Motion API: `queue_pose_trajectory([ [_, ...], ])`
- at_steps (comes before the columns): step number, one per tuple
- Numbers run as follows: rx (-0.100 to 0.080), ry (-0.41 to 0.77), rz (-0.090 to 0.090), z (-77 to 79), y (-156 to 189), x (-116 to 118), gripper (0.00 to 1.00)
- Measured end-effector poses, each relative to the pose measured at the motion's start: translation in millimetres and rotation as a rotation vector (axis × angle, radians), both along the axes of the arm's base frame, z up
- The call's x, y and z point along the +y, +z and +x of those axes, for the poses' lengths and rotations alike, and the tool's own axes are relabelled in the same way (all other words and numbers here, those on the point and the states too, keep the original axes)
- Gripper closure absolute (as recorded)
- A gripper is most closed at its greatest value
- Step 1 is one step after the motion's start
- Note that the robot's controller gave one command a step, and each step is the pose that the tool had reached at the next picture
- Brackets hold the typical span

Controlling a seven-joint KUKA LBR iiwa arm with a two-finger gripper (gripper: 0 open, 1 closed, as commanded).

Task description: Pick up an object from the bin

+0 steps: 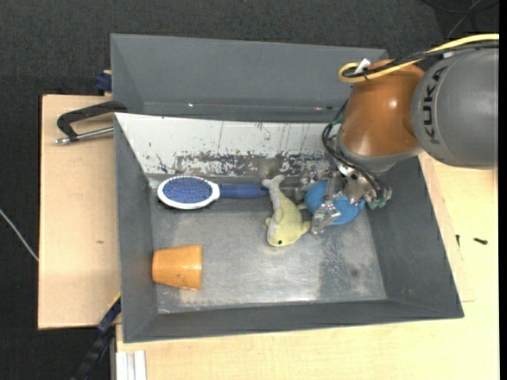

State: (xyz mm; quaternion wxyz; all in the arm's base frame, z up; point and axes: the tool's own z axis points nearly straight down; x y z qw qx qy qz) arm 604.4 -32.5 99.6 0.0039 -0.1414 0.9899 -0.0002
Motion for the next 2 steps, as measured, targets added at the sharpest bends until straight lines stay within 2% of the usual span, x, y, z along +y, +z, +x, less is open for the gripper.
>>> queue_pose_trajectory([
  [1, 0.003, -0.001, 0.0, 1.0, 2, 0, 1.0],
  [2, -0.008, -0.002, -0.001, 4.2, 104, 1, 1.0],
])
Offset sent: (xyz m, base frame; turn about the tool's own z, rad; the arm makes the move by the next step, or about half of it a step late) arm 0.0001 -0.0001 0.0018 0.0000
